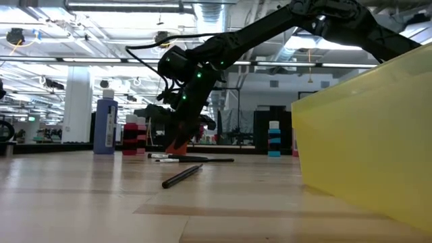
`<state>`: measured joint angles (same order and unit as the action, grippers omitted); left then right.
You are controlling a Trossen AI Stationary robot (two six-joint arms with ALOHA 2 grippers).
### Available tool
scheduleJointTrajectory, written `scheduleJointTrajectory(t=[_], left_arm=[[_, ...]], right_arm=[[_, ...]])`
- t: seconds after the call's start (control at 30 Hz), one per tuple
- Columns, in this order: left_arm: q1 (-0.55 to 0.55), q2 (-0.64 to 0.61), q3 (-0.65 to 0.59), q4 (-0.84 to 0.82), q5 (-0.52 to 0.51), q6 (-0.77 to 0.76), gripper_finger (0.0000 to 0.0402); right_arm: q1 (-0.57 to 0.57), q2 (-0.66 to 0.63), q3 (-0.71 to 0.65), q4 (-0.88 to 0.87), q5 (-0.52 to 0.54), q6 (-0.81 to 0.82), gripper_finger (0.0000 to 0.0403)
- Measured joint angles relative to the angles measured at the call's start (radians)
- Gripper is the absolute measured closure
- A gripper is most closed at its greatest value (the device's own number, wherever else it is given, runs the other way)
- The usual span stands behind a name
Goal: Pick & Place Paint Supplies
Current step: Put the black paint brush into the orange cup
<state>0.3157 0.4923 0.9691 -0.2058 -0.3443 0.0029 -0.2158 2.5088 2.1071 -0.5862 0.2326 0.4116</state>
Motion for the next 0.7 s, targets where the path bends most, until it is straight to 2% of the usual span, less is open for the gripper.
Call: scheduleJointTrajectory(t=[0.33, 0.7], left_arm=[[0.000, 0.000, 0.000, -0.005, 0.000, 0.000, 0.0190], [0.000, 0.000, 0.000, -0.058, 0.000, -0.007, 0.0190]], right_arm=[[0.007, 0.000, 0.000, 0.058, 0.000, -0.025, 0.0276], [0.014, 0.052, 0.005, 0.077, -0.044, 0.066, 0.0285]])
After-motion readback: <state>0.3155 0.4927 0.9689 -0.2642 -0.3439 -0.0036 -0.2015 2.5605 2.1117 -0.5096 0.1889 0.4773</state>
